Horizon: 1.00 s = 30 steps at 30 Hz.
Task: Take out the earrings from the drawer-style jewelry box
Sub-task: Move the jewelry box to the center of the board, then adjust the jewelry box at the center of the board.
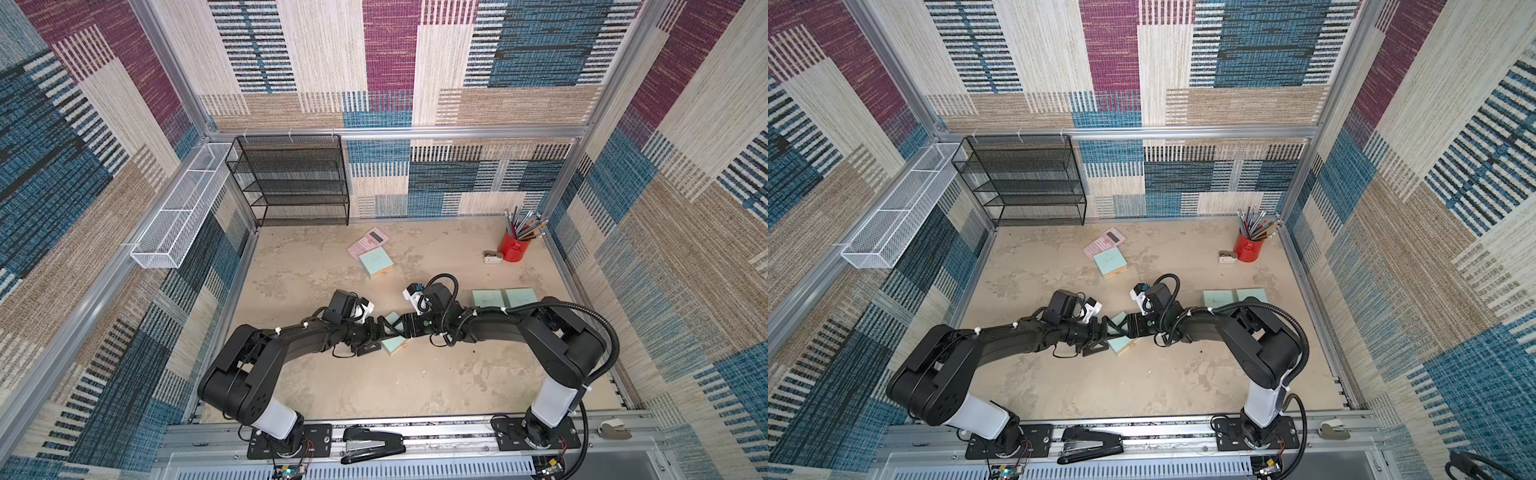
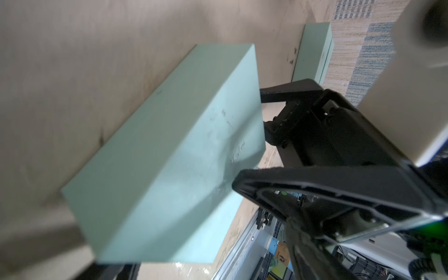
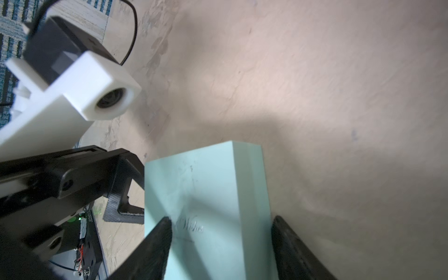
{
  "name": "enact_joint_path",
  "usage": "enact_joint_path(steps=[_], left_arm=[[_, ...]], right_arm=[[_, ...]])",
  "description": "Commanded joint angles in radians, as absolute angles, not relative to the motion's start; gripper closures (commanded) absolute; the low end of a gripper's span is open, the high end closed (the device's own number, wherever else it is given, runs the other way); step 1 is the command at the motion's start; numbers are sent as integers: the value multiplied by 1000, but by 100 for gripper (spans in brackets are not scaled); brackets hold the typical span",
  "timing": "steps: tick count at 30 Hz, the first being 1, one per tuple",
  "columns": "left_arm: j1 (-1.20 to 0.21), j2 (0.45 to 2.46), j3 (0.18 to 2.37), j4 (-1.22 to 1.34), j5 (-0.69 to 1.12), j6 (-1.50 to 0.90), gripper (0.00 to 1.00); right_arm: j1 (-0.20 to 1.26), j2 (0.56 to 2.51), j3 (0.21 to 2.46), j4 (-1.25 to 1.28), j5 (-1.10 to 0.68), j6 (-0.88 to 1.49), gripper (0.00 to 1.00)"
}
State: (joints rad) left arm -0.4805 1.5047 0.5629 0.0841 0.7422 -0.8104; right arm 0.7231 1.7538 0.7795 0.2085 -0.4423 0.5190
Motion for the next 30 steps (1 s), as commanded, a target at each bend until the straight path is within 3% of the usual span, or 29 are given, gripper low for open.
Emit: enact_joint_path(steps=[1, 9, 13, 19, 24, 30], left_arm=[[-522, 1452, 514, 146, 723, -842, 10], [-529, 1241, 506, -165, 550, -814, 9], [-528, 1106, 527, -317, 495, -802, 9], [-502, 971, 656, -470, 382, -714, 1], [-476, 1162, 771, -410, 425, -651, 1], [-462, 1392, 852, -284, 425, -649, 1]], right_arm=[[745, 1719, 740, 327, -502, 610, 30], [742, 1527, 730, 189, -277, 625, 21], [741, 1391, 676, 97, -228, 651, 22], [810, 1255, 568, 1, -206, 699, 46], [890, 1304, 510, 77, -189, 771, 69], [934, 1406, 520, 116, -124, 819, 80]])
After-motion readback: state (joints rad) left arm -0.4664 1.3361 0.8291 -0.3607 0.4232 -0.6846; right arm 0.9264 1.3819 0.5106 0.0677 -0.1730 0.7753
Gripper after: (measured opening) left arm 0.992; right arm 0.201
